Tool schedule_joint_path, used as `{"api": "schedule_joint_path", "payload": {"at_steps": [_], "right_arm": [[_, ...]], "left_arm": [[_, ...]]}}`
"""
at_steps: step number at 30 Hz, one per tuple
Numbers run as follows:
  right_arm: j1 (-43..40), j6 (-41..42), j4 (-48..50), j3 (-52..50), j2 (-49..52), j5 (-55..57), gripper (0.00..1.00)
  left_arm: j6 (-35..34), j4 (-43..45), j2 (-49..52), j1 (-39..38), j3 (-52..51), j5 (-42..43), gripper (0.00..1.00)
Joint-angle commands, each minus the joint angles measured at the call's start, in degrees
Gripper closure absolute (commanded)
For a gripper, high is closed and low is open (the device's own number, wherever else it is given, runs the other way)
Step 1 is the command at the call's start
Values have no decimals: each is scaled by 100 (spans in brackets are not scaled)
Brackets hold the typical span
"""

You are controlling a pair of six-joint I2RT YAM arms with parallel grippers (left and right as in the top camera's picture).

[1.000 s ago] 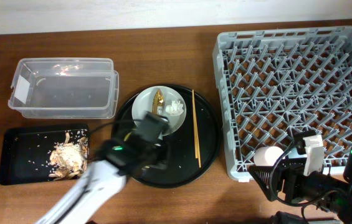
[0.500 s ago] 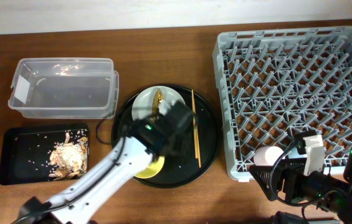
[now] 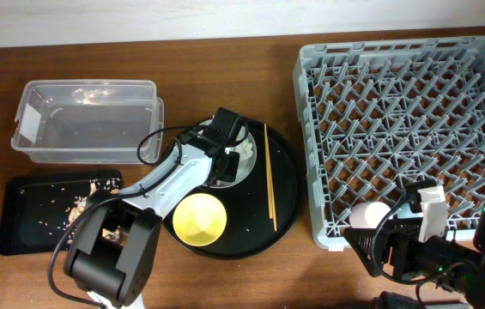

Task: Sort waste into correct bins and load items into the dishwasher rack
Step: 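Set the empty yellow bowl back on the round tray with the left gripper, then pick the foil wrapper off the white plate with the left gripper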

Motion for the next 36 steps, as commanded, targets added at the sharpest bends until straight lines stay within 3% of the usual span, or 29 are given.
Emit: {"api": "schedule_joint_path", "payload": {"at_steps": [1, 3, 5, 6, 12, 17, 22, 26, 30, 31, 32, 33, 36], "right_arm": [[37, -42, 22, 44, 7, 9, 5], [37, -44, 22, 44, 7, 11, 5], [37, -44, 24, 44, 7, 9, 5], [37, -44, 22, 44, 4, 9, 5], [37, -42, 15, 44, 4, 11, 6], [37, -44, 20, 44, 4, 11, 6], [37, -42, 20, 44, 4, 9, 6], [37, -42, 20, 44, 7, 9, 6], [37, -42, 20, 44, 4, 9, 5], [37, -42, 20, 44, 7, 11, 6], [37, -42, 20, 44, 7, 9, 6], [37, -42, 22, 44, 7, 9, 5], [37, -42, 17, 44, 4, 9, 5]], "left_arm": [[72, 9, 70, 37, 0, 33, 62], [68, -63, 70, 37, -11, 33, 75], [66, -142, 81, 37, -11, 35, 96], [61, -234, 81, 37, -11, 39, 100], [-90, -581, -125, 37, 138, 35, 100], [-131, -1384, -1259, 308, 992, -181, 100], [-131, -1510, -1799, 1456, 1036, -457, 100], [-289, -1370, -1241, 2483, 1014, -433, 100], [-304, -964, -787, 2966, 1027, 26, 100], [-302, -979, -839, 3025, 1128, 162, 93], [-302, -1038, -892, 3036, 1231, 323, 62], [-302, -1128, -962, 3034, 1340, 485, 46], [-306, -1392, -1311, 2887, 1532, 767, 33]]}}
